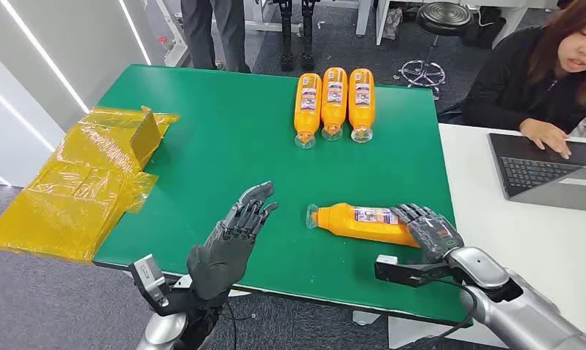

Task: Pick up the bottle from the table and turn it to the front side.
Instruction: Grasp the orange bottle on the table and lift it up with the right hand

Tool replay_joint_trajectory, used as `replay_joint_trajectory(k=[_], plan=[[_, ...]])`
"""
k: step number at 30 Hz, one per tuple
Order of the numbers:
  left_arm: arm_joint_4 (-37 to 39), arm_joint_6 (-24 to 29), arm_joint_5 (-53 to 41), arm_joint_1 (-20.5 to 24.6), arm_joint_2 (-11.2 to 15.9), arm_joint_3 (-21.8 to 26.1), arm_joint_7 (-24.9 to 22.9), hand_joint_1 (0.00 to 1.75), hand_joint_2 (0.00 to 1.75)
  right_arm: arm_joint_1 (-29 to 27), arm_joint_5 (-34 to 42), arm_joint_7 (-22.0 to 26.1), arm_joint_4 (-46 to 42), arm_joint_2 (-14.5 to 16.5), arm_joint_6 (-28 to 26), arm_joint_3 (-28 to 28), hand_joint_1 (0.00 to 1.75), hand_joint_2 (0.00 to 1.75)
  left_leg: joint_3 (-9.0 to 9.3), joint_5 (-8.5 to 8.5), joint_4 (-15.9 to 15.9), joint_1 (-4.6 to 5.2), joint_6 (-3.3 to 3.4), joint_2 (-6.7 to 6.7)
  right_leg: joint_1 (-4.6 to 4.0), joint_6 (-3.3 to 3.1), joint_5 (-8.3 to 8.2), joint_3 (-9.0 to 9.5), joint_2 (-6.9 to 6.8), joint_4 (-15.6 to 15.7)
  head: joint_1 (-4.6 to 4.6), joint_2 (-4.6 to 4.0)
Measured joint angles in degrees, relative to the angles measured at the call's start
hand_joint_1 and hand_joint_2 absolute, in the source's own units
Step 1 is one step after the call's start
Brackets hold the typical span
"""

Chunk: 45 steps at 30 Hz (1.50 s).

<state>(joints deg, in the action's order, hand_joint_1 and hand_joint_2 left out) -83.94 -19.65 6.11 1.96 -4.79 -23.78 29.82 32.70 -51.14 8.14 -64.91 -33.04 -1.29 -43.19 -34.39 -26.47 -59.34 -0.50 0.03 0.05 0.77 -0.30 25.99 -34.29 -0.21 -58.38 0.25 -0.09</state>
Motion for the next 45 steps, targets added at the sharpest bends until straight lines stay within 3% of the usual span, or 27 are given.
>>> replay_joint_trajectory(k=[5,18,24,26,28,30,45], plan=[[-0.1,0.0,0.0,0.0,0.1,0.0,0.0,0.00,0.00,0.5,0.4,-0.4,2.1,2.3,-0.2,0.0,0.00,1.75,0.01,0.01,0.0,0.00,0.00,0.00,0.00,0.00,0.00,0.00,-0.01,0.0,0.01,0.00],[0.5,-0.1,0.7,2.0,0.2,-0.1,0.6,0.00,0.00,10.3,7.0,4.6,16.7,9.8,10.6,-2.9,0.00,1.75,0.08,0.09,0.0,-0.01,0.01,0.03,0.00,-0.01,-0.04,0.02,0.06,0.0,0.01,0.00],[1.7,-1.1,0.9,3.1,0.2,-0.1,0.5,0.00,0.00,14.9,11.5,8.4,22.5,11.3,18.9,-5.9,0.00,1.75,0.08,0.09,0.0,-0.01,0.02,0.01,0.00,-0.01,-0.04,0.04,0.01,0.0,0.01,0.00],[2.1,-1.2,0.9,3.5,0.2,-0.1,0.5,0.00,0.00,16.1,12.3,8.8,23.8,11.6,20.6,-6.8,0.19,1.75,0.08,0.10,0.0,0.00,0.03,0.00,0.00,-0.01,-0.04,0.05,0.00,0.0,0.01,0.00],[2.4,-1.2,0.9,3.6,0.2,-0.1,0.6,0.00,0.00,16.8,12.7,8.7,24.9,12.1,20.8,-7.6,1.06,1.75,0.07,0.10,0.0,0.00,0.03,0.00,0.00,0.00,-0.04,0.05,0.00,0.0,0.01,0.00],[2.6,-1.2,1.0,3.6,0.2,-0.1,0.7,0.00,0.00,17.2,12.7,8.5,25.7,12.5,20.4,-8.3,1.75,1.75,0.08,0.10,0.0,0.00,0.03,0.01,0.00,0.00,-0.04,0.05,0.02,0.0,0.01,0.00],[3.0,-1.4,1.0,4.2,0.2,-0.1,0.8,0.00,0.00,18.3,13.0,7.5,27.6,13.3,17.7,-10.6,1.75,1.75,0.08,0.14,0.0,0.00,0.06,0.01,0.00,0.00,-0.10,0.06,0.01,0.0,0.00,0.00]])
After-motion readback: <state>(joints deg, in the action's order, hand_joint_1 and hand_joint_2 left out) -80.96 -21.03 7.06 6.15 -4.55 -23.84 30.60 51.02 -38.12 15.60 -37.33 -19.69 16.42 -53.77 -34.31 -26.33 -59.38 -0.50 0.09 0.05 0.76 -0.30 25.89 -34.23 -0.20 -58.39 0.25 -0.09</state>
